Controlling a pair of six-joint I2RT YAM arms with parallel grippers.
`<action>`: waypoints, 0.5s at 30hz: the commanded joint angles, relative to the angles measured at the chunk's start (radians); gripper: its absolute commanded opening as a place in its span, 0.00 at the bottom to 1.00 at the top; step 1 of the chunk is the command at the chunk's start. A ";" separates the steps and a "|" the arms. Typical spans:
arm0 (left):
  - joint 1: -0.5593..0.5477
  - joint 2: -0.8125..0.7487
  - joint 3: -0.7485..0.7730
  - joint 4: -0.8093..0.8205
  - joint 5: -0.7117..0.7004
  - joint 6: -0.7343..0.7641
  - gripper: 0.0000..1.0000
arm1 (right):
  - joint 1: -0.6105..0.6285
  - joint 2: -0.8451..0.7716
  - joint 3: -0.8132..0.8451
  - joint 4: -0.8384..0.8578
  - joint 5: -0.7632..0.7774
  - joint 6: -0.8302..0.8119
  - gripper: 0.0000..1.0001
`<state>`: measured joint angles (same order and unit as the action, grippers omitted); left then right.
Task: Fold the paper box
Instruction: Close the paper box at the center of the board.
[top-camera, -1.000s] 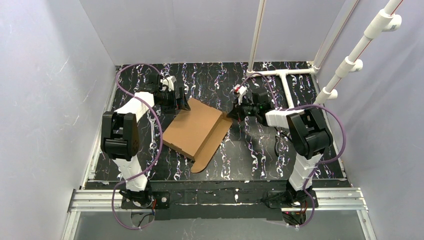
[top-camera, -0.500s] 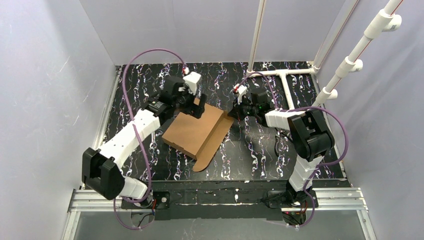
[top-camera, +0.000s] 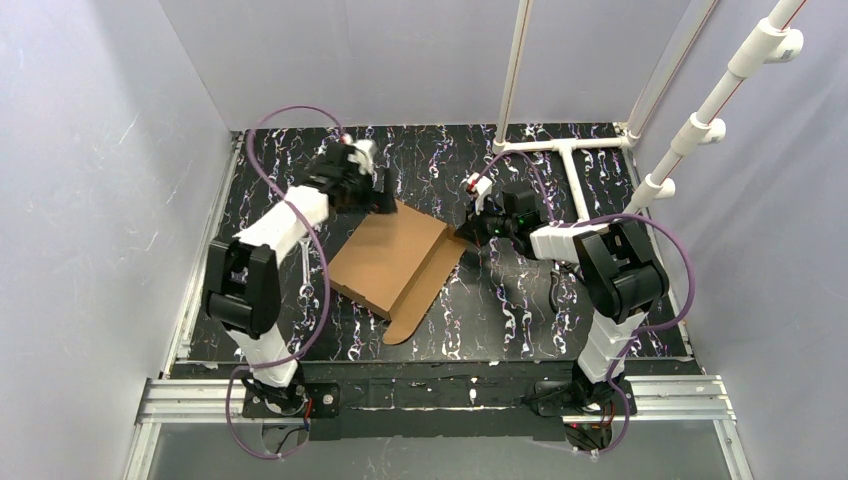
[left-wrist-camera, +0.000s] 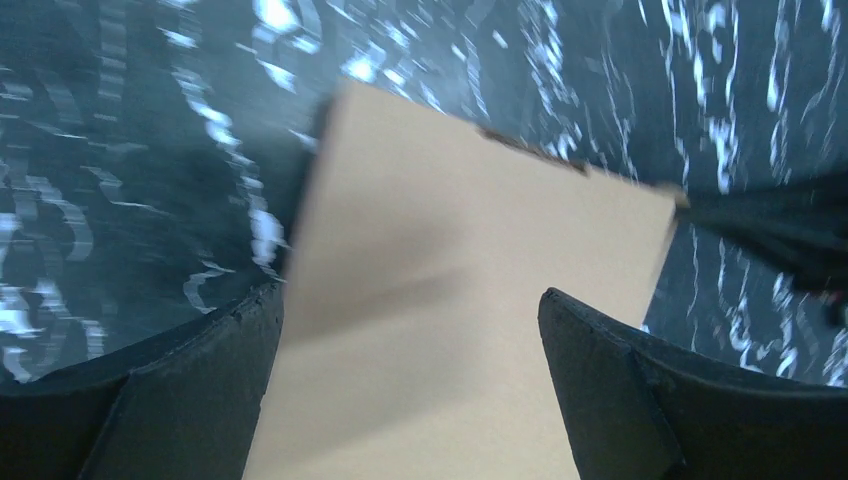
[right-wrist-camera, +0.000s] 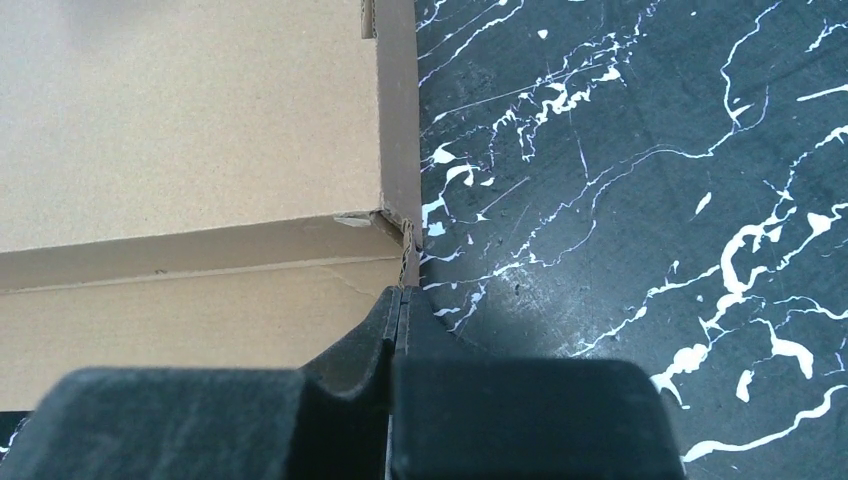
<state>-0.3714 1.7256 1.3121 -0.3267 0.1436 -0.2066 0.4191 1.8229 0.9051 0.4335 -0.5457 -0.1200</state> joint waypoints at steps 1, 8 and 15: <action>0.178 -0.001 0.042 0.057 0.260 -0.052 0.98 | 0.004 -0.013 -0.026 0.072 -0.045 -0.007 0.01; 0.215 0.064 0.007 0.041 0.347 0.049 0.98 | 0.000 -0.004 -0.057 0.132 -0.077 0.003 0.01; 0.219 0.112 0.017 0.027 0.354 0.054 0.98 | -0.012 -0.007 -0.093 0.178 -0.110 -0.010 0.01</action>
<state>-0.1585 1.8328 1.3090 -0.2745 0.4618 -0.1772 0.4168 1.8229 0.8406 0.5461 -0.6132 -0.1169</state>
